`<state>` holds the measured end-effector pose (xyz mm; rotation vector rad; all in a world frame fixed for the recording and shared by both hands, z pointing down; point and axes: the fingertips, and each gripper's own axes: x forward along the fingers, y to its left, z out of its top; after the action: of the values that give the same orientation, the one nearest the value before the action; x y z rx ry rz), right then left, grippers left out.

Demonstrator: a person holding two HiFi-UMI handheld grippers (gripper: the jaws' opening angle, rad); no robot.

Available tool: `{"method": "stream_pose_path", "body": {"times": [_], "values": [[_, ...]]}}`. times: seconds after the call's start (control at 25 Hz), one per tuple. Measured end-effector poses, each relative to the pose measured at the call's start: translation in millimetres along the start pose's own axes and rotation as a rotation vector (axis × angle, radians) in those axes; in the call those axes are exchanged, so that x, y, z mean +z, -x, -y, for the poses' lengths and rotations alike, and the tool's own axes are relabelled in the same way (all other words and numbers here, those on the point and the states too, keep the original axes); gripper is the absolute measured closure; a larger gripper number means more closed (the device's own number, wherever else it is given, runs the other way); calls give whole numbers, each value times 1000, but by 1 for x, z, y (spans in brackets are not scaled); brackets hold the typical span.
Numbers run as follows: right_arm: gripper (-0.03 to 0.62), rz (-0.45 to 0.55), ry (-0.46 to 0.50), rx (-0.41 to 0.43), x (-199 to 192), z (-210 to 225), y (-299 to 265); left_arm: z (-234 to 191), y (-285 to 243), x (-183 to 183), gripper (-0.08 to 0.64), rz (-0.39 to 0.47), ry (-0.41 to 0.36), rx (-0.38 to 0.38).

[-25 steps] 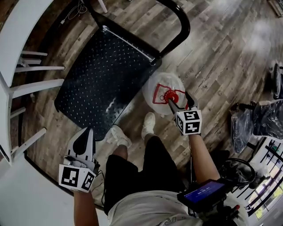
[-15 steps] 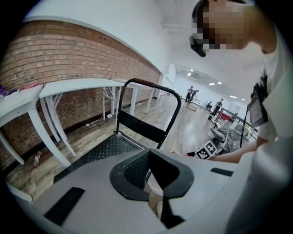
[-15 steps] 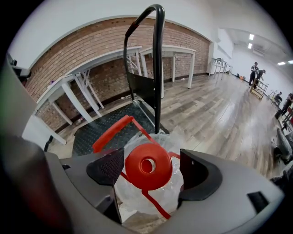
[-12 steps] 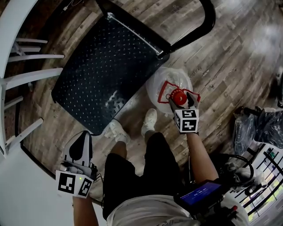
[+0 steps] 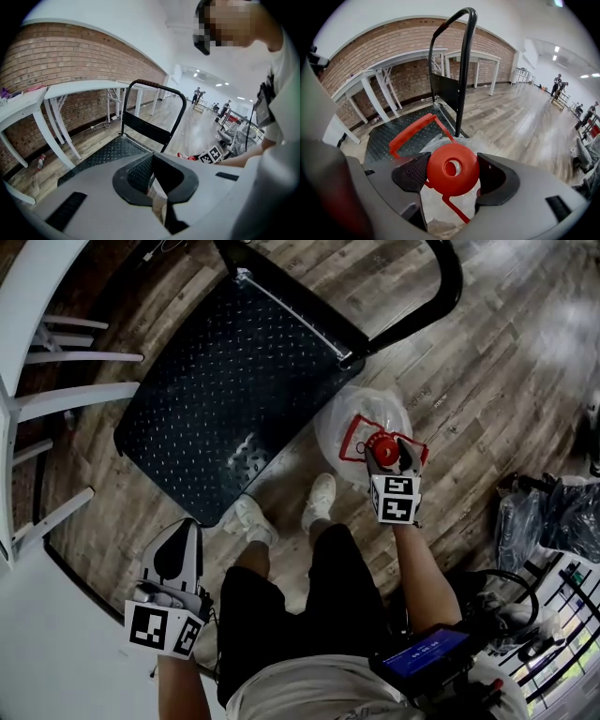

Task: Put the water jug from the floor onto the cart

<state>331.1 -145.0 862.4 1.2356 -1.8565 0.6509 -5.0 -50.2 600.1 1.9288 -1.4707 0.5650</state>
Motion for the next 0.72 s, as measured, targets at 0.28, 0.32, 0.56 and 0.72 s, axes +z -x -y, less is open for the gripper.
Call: {"method": "stream_pose_path", "body": {"times": [0.28, 0.32, 0.56, 0.72], "values": [[281, 49, -89, -56, 15, 7, 41, -2, 13, 7, 560, 23, -1, -10], [281, 57, -89, -60, 19, 6, 51, -1, 16, 10, 560, 33, -6, -19], [281, 95, -52, -55, 58, -3, 127, -7, 48, 41, 560, 127, -29, -53], [281, 130, -65, -60, 89, -14, 190, -20, 84, 61, 560, 192, -32, -56]]}}
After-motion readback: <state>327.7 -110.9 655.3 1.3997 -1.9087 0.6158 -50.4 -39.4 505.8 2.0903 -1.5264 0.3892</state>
